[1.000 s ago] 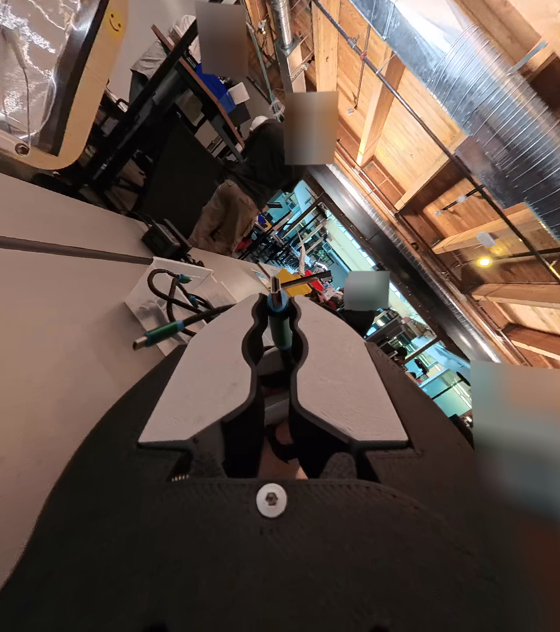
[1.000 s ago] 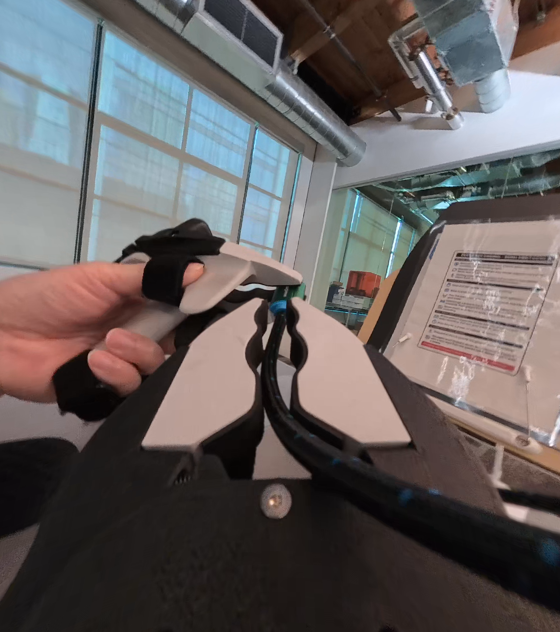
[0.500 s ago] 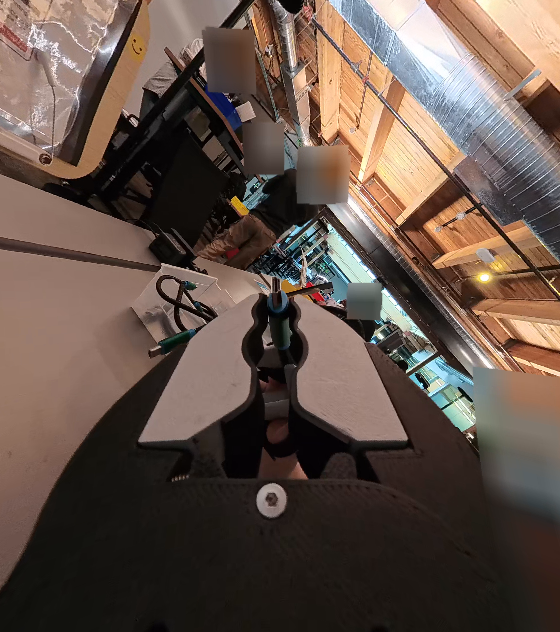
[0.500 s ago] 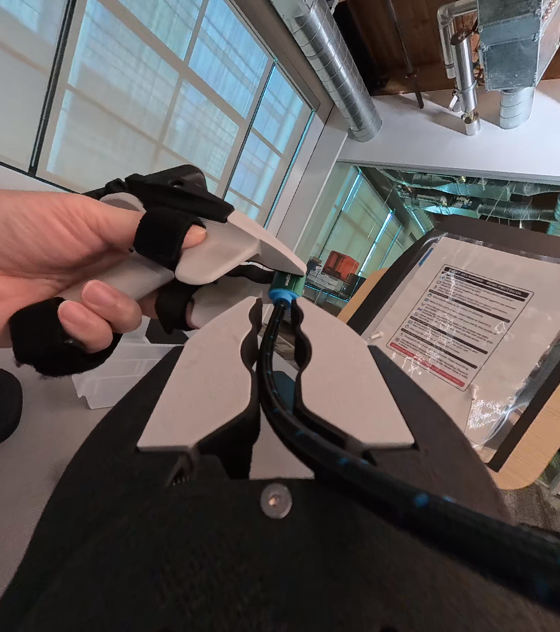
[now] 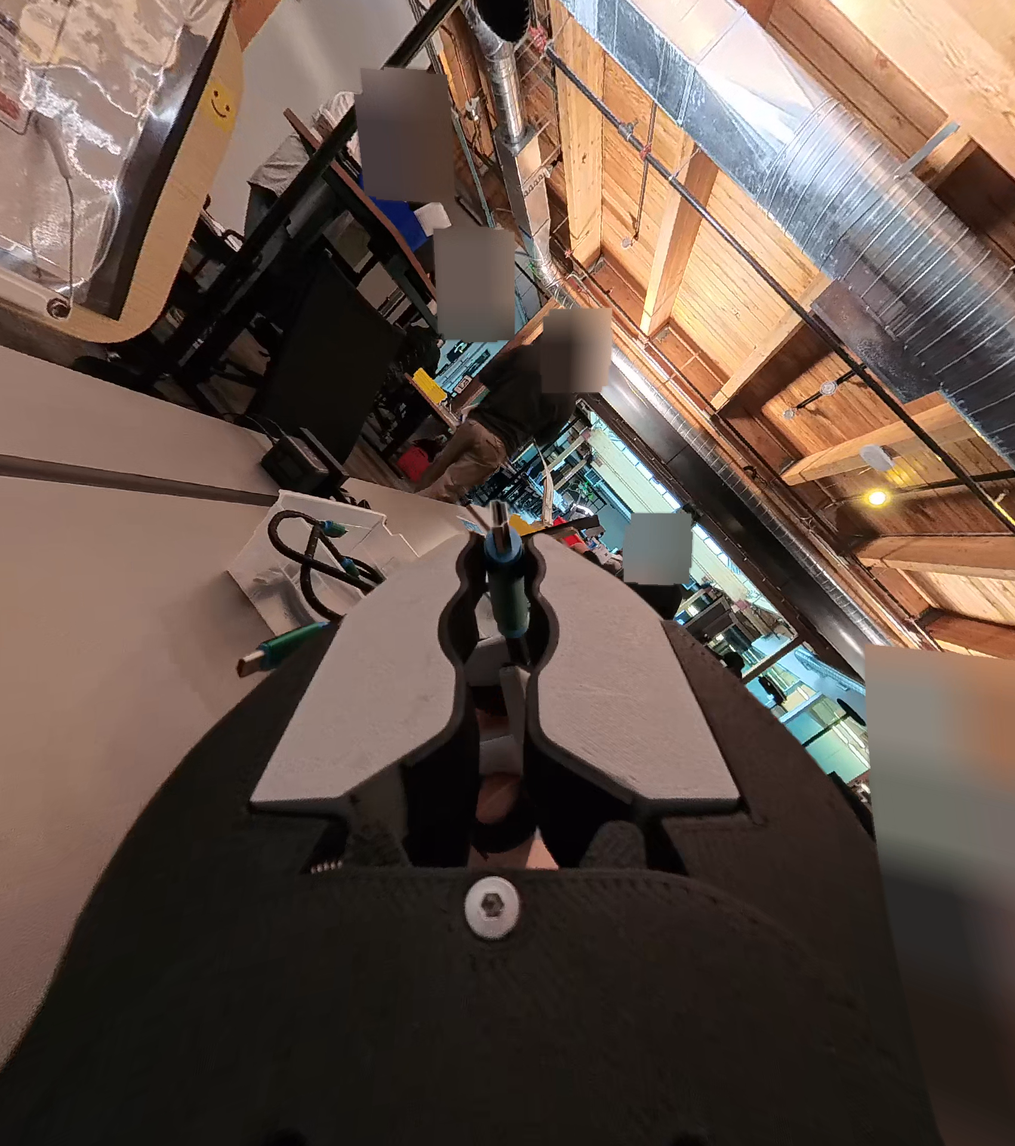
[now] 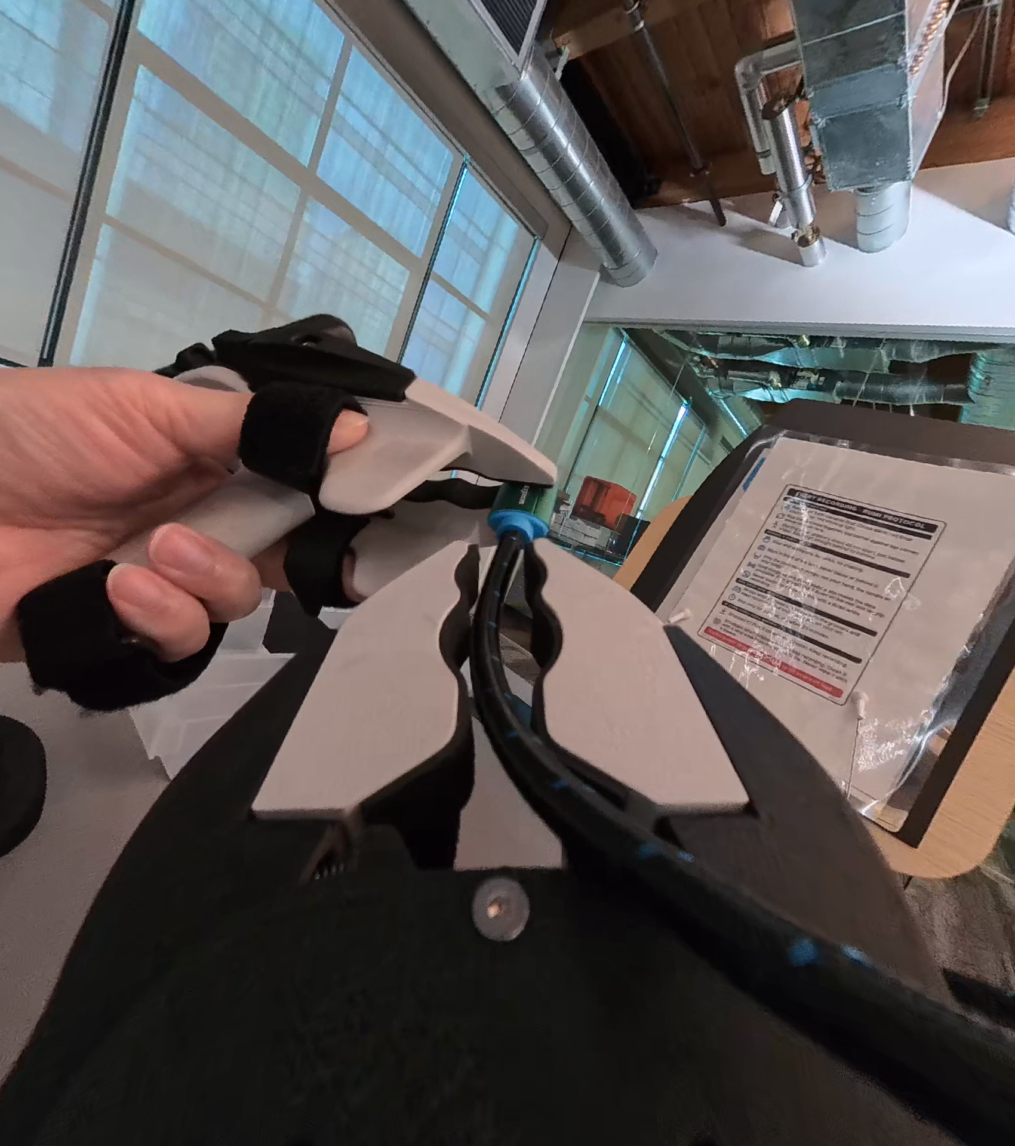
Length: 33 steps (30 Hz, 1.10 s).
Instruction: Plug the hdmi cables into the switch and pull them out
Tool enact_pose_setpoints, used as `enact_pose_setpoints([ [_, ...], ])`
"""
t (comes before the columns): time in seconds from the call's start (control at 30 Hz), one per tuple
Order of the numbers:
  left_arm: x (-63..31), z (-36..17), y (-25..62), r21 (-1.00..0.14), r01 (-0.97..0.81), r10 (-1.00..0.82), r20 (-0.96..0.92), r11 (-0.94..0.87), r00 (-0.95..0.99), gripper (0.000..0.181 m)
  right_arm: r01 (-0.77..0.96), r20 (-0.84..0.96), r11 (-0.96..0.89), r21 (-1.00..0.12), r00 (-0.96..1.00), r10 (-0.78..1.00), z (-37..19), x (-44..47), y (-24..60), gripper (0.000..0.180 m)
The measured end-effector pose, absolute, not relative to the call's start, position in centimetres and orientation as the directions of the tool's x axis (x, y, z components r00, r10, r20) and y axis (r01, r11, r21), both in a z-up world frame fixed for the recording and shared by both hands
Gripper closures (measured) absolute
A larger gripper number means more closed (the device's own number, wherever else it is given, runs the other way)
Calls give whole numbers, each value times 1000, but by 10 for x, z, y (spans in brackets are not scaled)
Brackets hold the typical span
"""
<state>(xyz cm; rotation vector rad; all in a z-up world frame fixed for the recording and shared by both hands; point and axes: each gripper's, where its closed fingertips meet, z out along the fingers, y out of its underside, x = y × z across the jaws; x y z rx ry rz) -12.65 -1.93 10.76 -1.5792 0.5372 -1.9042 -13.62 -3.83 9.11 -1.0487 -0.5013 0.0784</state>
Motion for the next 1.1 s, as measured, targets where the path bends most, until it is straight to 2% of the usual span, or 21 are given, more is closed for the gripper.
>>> enact_pose_setpoints([
  [0.3,-125,110,-23,-641,210,-670,733,-738,-119,170,166,364,530,-832,884,293,94,-131,-40,171],
  [0.53,-128,110,-24,-624,229,-659,740,-747,-133,170,80,311,500,-862,863,398,95,-128,-39,173],
  [0.73,-127,106,-21,-616,242,-653,747,-750,-125,170,136,362,506,-852,852,380,92,-129,-39,172],
  [1.1,-128,105,-23,-612,245,-651,748,-751,-126,170,138,365,502,-854,846,389,94,-130,-41,172],
])
